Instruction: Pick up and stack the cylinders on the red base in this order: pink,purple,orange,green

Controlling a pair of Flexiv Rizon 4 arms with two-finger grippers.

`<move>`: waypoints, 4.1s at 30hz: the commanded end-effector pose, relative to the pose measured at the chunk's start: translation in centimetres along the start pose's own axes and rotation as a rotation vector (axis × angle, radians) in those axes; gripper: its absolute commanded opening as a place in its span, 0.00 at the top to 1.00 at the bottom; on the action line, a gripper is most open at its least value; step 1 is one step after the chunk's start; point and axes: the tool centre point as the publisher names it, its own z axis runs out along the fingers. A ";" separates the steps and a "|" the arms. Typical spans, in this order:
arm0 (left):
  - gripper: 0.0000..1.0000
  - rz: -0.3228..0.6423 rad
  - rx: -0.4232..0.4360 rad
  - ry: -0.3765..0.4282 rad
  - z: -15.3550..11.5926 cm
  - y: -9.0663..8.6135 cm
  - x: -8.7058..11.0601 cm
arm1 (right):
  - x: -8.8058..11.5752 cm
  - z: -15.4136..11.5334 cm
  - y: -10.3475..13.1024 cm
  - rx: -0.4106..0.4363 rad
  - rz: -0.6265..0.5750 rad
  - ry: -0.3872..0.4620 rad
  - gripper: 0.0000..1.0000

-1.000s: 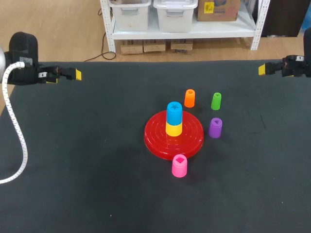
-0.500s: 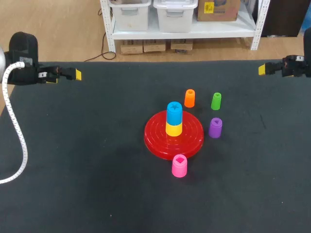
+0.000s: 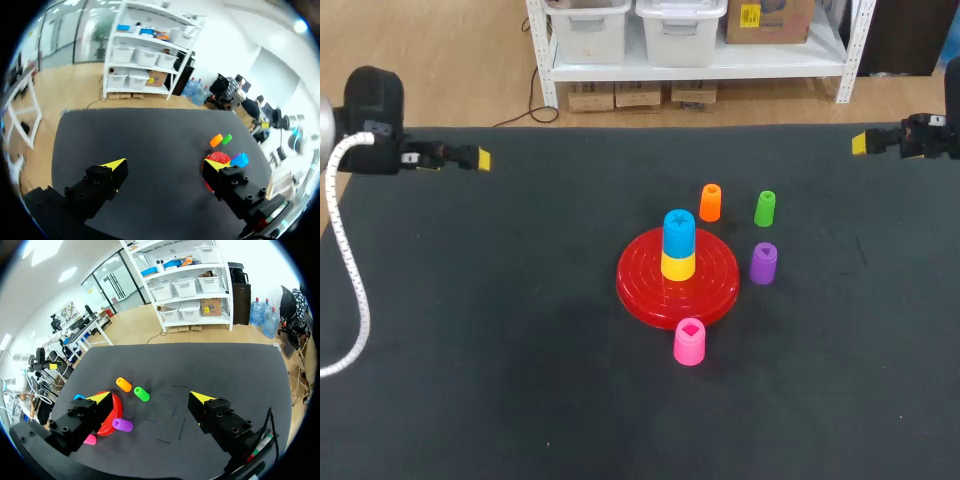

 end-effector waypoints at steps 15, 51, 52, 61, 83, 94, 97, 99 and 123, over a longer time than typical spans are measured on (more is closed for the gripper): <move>0.00 1.022 0.621 -0.093 0.9 -14.0 2.6 | 0.0 0.0 0.0 0.000 0.000 0.001 0.00; 0.00 1.078 0.676 0.168 2.5 -10.1 6.0 | 0.0 0.0 0.0 0.000 0.000 0.001 0.00; 0.00 1.049 0.639 0.176 2.7 -9.7 5.9 | 0.0 0.0 0.0 0.000 0.000 0.001 0.00; 0.00 1.006 0.518 0.181 3.2 -9.5 5.2 | 0.0 0.0 0.0 0.000 0.000 0.001 0.00; 0.00 0.968 0.432 0.207 3.2 -9.3 5.2 | 0.0 0.0 0.0 0.000 0.000 0.001 0.00; 0.00 0.968 0.432 0.207 3.2 -9.3 5.2 | 0.0 0.0 0.0 0.000 0.000 0.001 0.00; 0.00 0.968 0.432 0.207 3.2 -9.3 5.2 | 0.0 0.0 0.0 0.000 0.000 0.001 0.00; 0.00 0.968 0.432 0.207 3.2 -9.3 5.2 | 0.0 0.0 0.0 0.000 0.000 0.001 0.00; 0.00 0.968 0.432 0.207 3.2 -9.3 5.2 | 5.2 1.8 12.2 -0.117 -0.517 0.417 0.00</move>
